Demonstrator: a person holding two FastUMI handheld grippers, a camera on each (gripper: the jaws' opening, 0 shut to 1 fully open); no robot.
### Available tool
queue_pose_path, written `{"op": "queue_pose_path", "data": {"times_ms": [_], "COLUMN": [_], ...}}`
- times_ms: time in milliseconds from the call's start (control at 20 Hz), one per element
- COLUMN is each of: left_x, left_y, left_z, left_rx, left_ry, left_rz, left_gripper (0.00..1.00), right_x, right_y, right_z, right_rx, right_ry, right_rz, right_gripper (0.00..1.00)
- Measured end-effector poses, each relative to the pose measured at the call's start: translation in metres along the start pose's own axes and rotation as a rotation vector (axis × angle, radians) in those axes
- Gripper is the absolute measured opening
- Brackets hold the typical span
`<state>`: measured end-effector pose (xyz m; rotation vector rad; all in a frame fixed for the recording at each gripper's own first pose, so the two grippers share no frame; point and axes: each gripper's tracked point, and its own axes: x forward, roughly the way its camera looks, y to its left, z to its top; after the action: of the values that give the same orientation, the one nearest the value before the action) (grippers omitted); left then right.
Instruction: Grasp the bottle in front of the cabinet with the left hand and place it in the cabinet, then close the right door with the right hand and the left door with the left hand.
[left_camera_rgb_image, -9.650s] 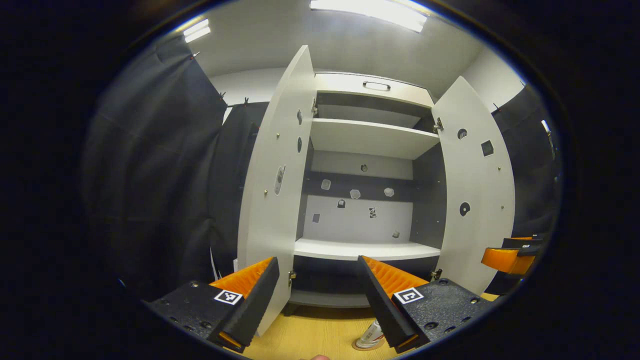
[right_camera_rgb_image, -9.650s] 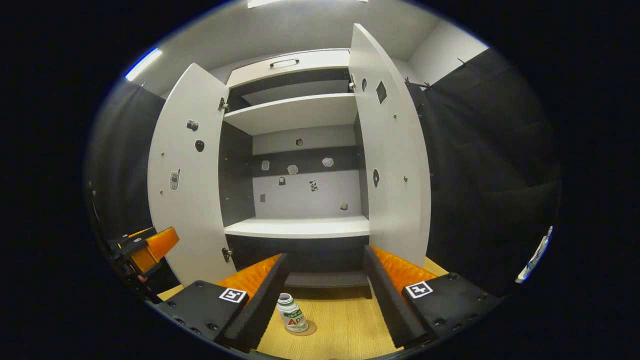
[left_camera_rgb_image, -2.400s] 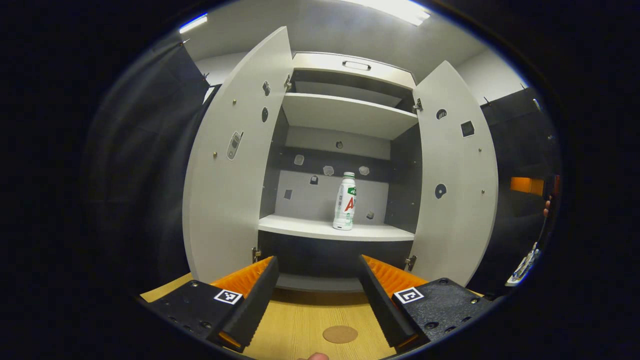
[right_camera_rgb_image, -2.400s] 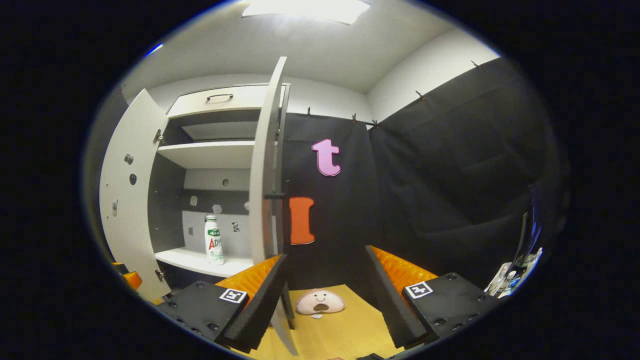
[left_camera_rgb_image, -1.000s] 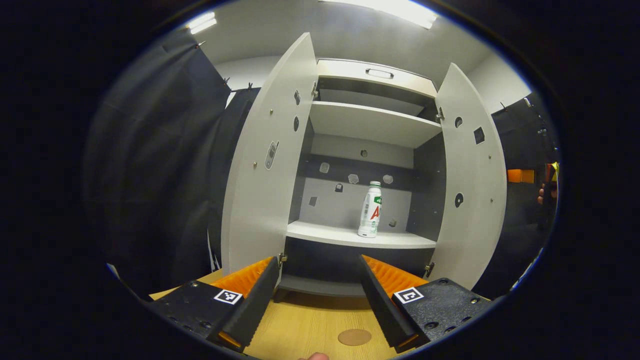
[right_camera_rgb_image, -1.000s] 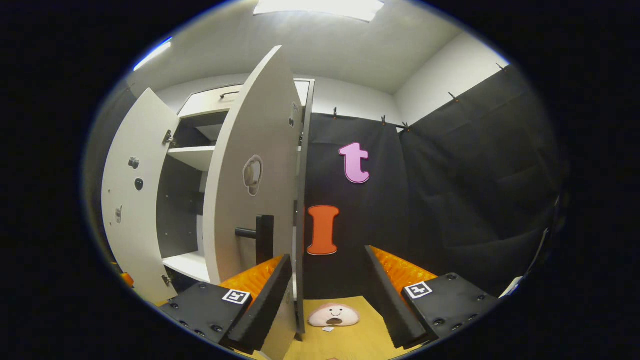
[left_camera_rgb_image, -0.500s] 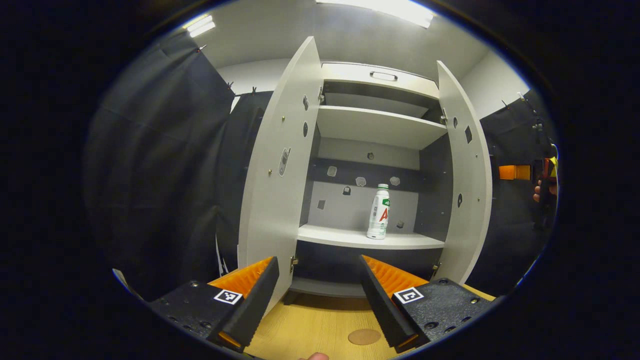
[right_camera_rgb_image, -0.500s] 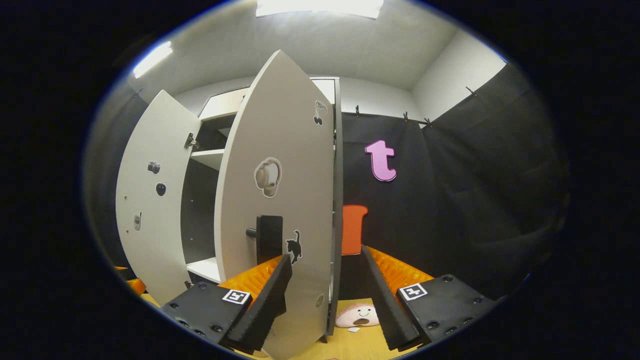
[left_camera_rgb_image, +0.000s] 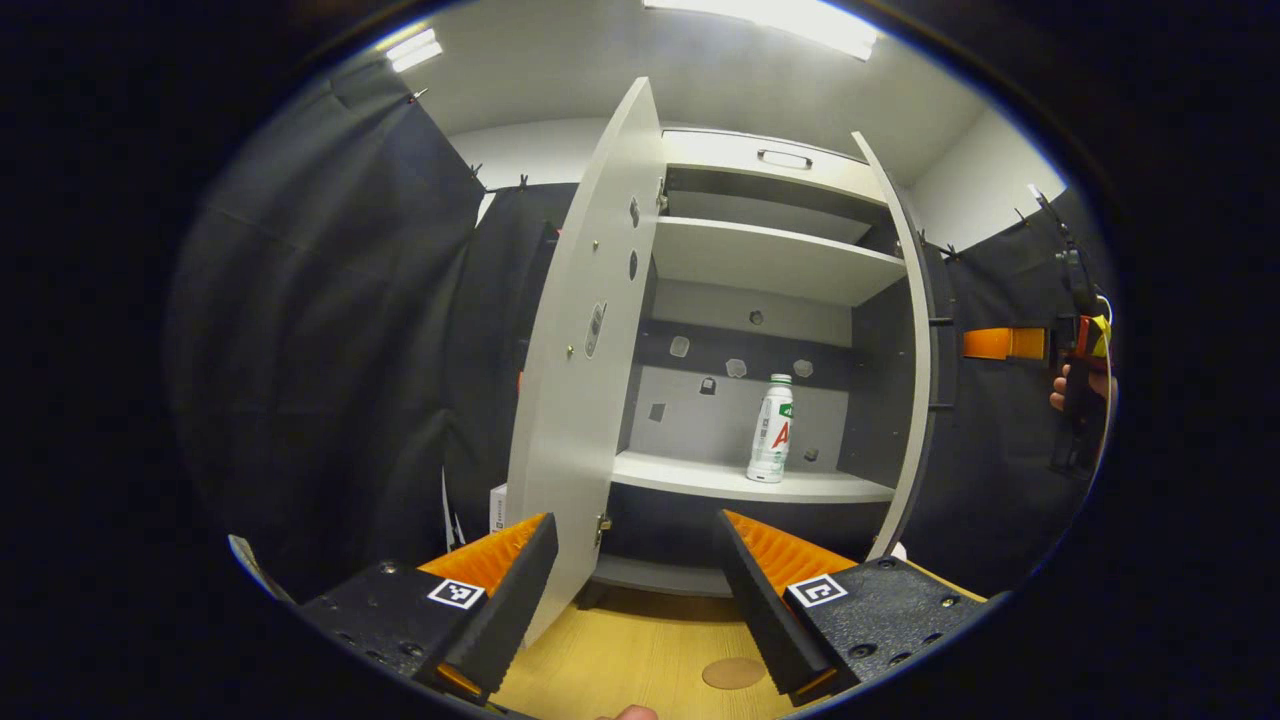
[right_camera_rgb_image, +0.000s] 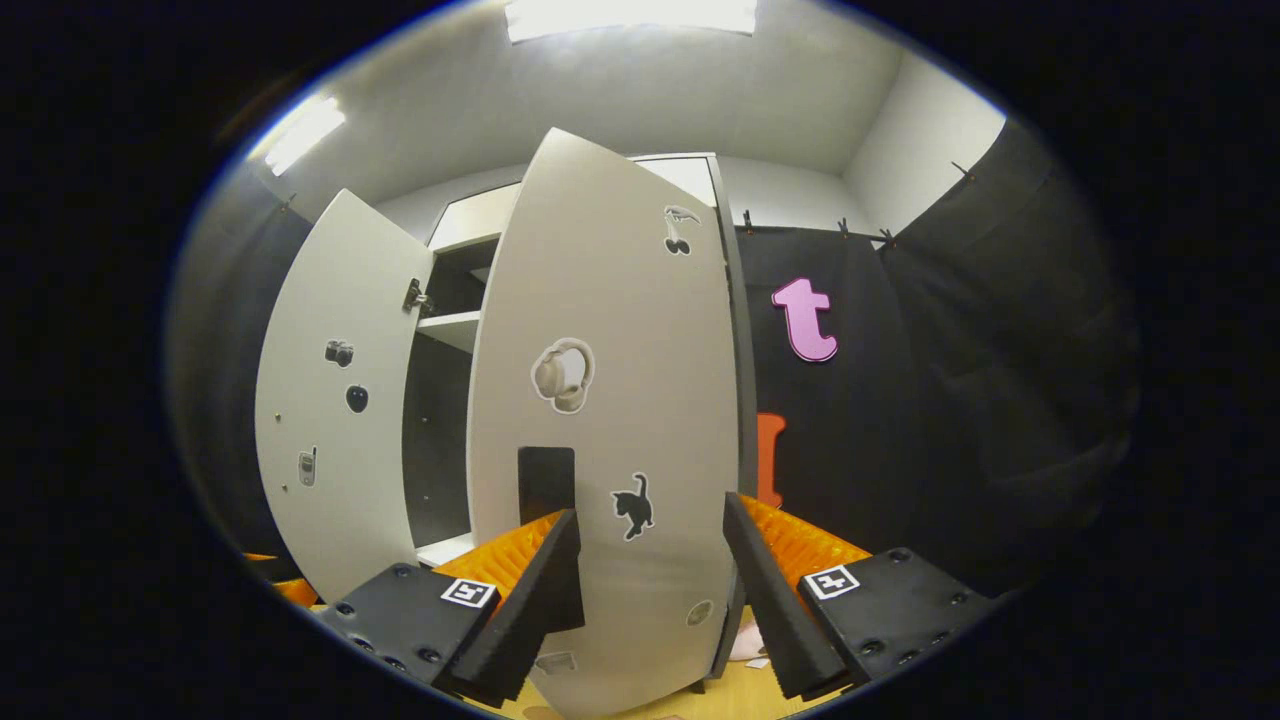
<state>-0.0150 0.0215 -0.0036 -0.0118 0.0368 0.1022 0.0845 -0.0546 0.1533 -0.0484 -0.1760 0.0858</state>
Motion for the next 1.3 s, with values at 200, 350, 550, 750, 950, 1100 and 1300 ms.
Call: {"op": "queue_pose_path", "data": {"times_ms": [200, 350, 550, 750, 950, 1100, 1300], "left_x": [-0.005, -0.008, -0.016, -0.016, -0.012, -0.008, 0.003], "left_y": [0.016, 0.026, 0.050, 0.081, 0.110, 0.132, 0.151], "left_z": [0.003, 0.010, 0.029, 0.057, 0.078, 0.088, 0.091], "left_rx": [0.001, 0.004, -0.010, -0.001, -0.005, 0.004, 0.001], "left_ry": [-0.008, -0.019, -0.053, -0.093, -0.103, -0.102, -0.094], "left_rz": [0.034, 0.058, 0.110, 0.176, 0.235, 0.278, 0.308], "left_gripper": [0.95, 0.95, 0.95, 0.95, 0.95, 0.95, 0.95], "right_x": [0.013, 0.029, 0.051, 0.072, 0.093, 0.106, 0.111], "right_y": [0.019, 0.034, 0.044, 0.054, 0.058, 0.063, 0.065], "right_z": [-0.018, -0.033, -0.039, -0.044, -0.052, -0.056, -0.056], "right_rx": [-0.006, 0.021, 0.036, 0.077, 0.135, 0.148, 0.122], "right_ry": [0.046, 0.086, 0.096, 0.133, 0.152, 0.153, 0.144], "right_rz": [0.027, 0.046, 0.044, 0.041, 0.052, 0.054, 0.039], "right_gripper": [0.96, 0.96, 0.95, 0.96, 0.96, 0.97, 0.97]}}
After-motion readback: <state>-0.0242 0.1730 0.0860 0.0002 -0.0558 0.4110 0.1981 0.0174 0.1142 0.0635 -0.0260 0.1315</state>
